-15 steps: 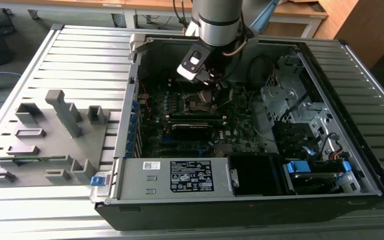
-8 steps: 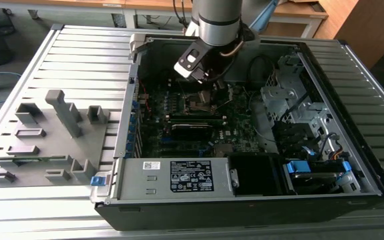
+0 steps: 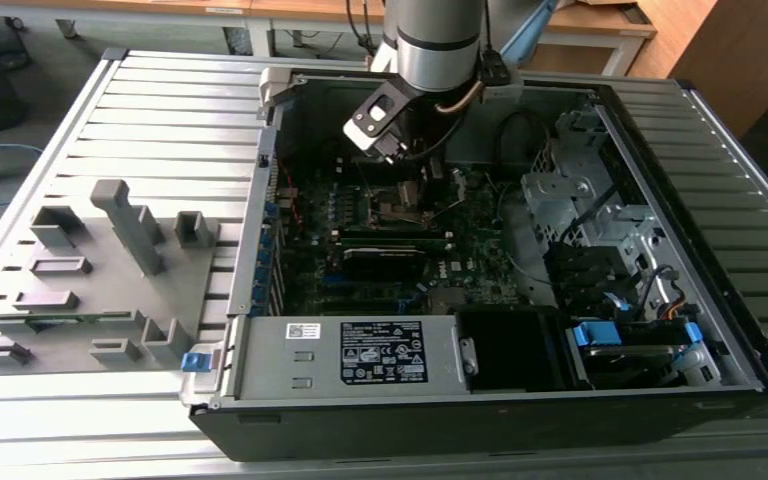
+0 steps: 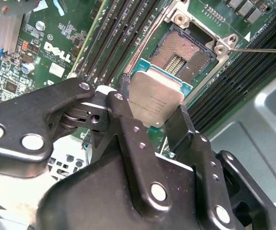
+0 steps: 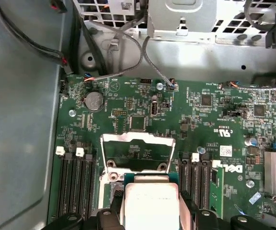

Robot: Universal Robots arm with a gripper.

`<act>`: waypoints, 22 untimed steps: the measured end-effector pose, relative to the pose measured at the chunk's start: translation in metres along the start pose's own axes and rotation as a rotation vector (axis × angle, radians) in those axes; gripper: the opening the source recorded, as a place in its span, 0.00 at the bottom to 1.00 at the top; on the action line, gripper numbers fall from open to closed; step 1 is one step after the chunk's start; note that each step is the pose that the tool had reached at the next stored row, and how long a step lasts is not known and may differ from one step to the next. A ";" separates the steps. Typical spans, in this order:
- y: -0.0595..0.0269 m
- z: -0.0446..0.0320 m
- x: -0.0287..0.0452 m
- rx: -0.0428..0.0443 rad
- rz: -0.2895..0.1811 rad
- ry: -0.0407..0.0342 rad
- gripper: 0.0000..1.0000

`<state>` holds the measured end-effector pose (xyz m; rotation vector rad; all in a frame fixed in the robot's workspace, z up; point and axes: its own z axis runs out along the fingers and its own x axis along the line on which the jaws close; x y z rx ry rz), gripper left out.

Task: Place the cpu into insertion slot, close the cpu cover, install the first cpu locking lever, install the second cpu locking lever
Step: 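Place the cpu into insertion slot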

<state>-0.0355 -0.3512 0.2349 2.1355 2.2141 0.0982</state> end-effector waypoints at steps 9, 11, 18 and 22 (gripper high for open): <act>0.0000 0.0001 0.0001 0.0101 0.000 0.0003 0.54; 0.0001 0.0001 0.0001 0.0101 0.000 0.0004 0.54; 0.0000 0.0005 0.0001 0.0102 0.054 -0.0041 0.54; 0.0000 0.0006 0.0000 0.0103 0.088 -0.0069 0.54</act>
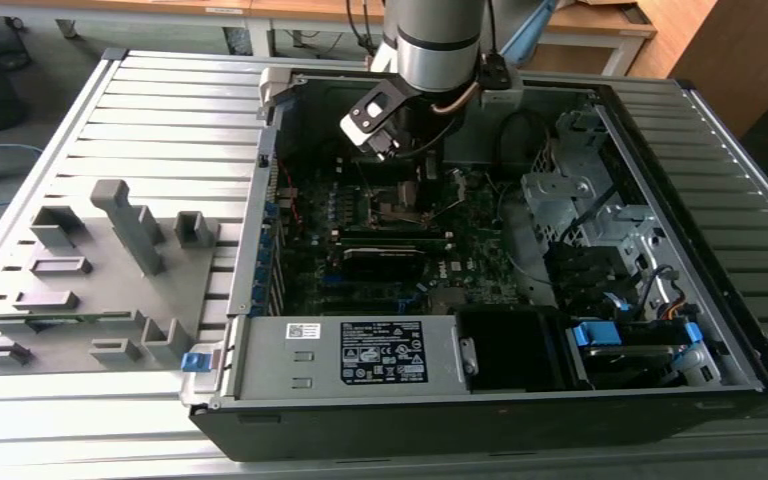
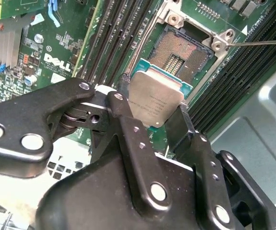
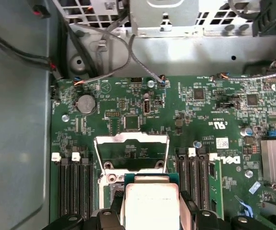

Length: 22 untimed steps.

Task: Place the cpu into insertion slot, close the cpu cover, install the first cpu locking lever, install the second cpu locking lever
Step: 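Place the cpu into insertion slot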

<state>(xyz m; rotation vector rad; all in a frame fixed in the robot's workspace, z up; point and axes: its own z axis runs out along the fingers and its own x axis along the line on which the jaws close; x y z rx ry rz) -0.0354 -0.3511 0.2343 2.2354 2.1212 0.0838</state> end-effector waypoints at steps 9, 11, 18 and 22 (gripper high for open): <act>-0.0038 0.0002 0.0000 0.0001 0.000 0.0044 0.54; -0.0059 0.0007 0.0006 0.0003 -0.003 0.0058 0.54; -0.0077 0.0038 0.0013 0.0010 -0.047 0.0218 0.54; -0.0084 0.0056 0.0013 0.0015 -0.079 0.0390 0.54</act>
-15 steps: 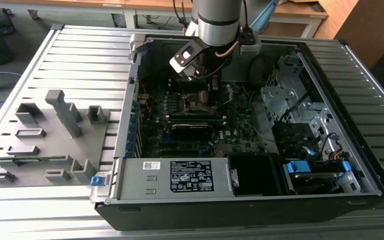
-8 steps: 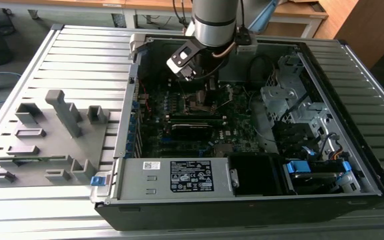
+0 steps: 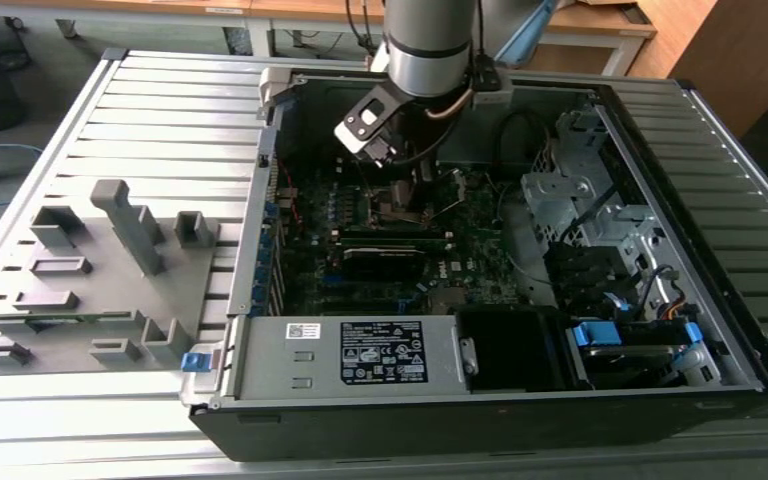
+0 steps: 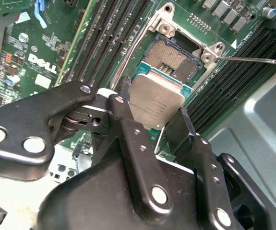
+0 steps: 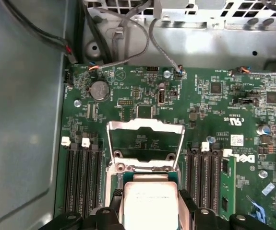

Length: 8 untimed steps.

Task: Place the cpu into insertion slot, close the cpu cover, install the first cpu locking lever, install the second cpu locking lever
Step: 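Place the cpu into insertion slot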

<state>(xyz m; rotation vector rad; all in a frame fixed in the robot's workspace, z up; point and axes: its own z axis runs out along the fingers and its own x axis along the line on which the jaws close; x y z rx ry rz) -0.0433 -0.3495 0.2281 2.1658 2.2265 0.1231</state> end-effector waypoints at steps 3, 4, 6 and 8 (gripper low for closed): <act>-0.0021 0.0008 0.0000 0.0001 0.000 0.0000 0.54; -0.0022 0.0010 0.0000 0.0002 0.001 -0.0001 0.54; -0.0022 0.0014 0.0000 -0.0002 0.013 -0.0012 0.54; -0.0023 0.0017 0.0000 -0.0008 0.033 -0.0026 0.54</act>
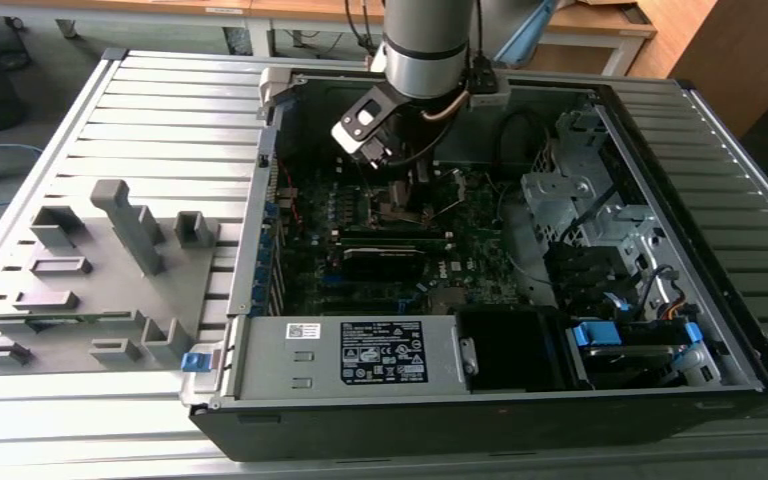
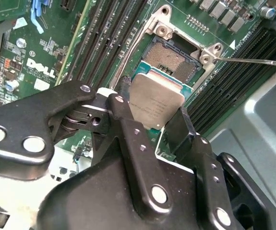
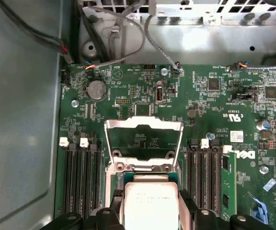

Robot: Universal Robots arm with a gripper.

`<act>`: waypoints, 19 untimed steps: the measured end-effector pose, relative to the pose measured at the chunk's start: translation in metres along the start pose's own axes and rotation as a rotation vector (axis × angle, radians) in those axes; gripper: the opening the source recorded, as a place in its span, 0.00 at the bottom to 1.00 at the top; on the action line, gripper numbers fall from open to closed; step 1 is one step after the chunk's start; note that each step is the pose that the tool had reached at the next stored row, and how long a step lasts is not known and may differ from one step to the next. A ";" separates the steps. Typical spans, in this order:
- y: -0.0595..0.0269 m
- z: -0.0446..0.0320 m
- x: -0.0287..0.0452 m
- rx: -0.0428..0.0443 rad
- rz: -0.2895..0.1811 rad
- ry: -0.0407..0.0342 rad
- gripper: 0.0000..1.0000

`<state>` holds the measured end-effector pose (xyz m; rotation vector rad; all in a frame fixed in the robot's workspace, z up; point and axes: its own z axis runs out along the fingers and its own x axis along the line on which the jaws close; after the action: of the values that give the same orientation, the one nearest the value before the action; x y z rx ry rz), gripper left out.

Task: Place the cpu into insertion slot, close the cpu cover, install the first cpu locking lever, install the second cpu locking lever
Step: 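Place the cpu into insertion slot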

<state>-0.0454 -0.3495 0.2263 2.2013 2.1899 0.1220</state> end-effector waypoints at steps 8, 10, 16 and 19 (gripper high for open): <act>-0.0039 0.0008 0.0005 -0.0006 0.013 0.0016 0.54; -0.0053 0.0024 0.0005 -0.0006 0.013 0.0016 0.54; -0.0076 0.0064 0.0005 -0.0006 0.018 0.0011 0.54; -0.0086 0.0077 0.0008 -0.0008 0.020 0.0010 0.54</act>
<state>-0.0534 -0.3484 0.2180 2.2240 2.1680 0.1245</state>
